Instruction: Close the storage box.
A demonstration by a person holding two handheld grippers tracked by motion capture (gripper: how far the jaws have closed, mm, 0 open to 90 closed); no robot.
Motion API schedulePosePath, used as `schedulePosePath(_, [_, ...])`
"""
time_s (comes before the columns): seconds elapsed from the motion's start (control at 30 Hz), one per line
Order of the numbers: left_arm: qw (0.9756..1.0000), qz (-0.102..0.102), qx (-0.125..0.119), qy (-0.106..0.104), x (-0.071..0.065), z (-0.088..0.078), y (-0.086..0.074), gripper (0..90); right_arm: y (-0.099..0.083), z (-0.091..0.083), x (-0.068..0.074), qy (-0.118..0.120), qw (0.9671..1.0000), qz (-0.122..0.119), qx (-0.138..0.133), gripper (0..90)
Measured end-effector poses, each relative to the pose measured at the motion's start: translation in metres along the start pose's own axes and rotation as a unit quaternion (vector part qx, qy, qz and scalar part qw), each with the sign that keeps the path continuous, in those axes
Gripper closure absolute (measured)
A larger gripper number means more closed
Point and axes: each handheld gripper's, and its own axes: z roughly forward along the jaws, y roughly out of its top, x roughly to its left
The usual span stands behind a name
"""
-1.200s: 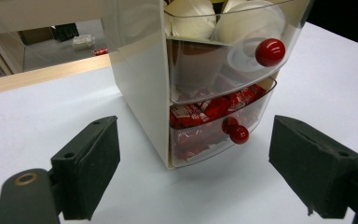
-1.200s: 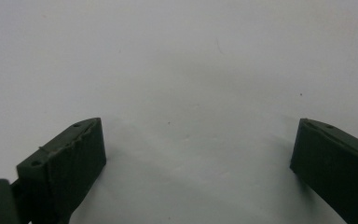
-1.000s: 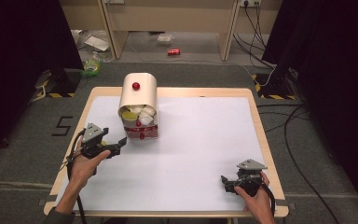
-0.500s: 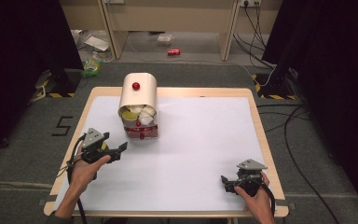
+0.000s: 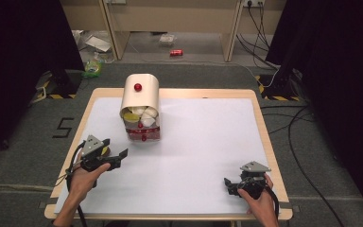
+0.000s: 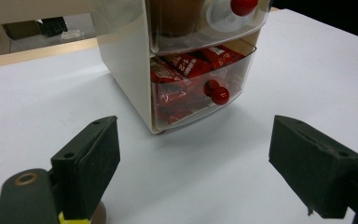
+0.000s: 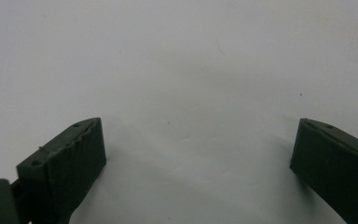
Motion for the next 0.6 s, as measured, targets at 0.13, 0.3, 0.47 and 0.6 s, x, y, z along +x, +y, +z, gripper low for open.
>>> schedulePosePath(0.13, [1.0, 0.004, 0.004, -0.008, -0.003, 0.0, -0.003, 15.5, 0.0, 0.0, 0.0, 0.0, 1.0, -0.002, -0.001, 3.3])
schedulePosePath(0.3, [0.9998, 0.01, 0.009, -0.014, -0.006, -0.001, -0.007, 15.2, 0.0, 0.0, 0.0, 0.0, 1.0, -0.002, -0.001, 3.3])
schedulePosePath(0.47, [0.9996, 0.022, 0.008, -0.018, -0.009, -0.002, -0.011, 15.1, 0.0, 0.0, 0.0, 0.0, 1.0, -0.002, -0.002, 3.3])
schedulePosePath(0.6, [0.9995, 0.024, 0.007, -0.02, -0.011, -0.004, -0.012, 15.3, 0.0, 0.0, 0.0, 0.0, 1.0, -0.002, -0.001, 3.3])
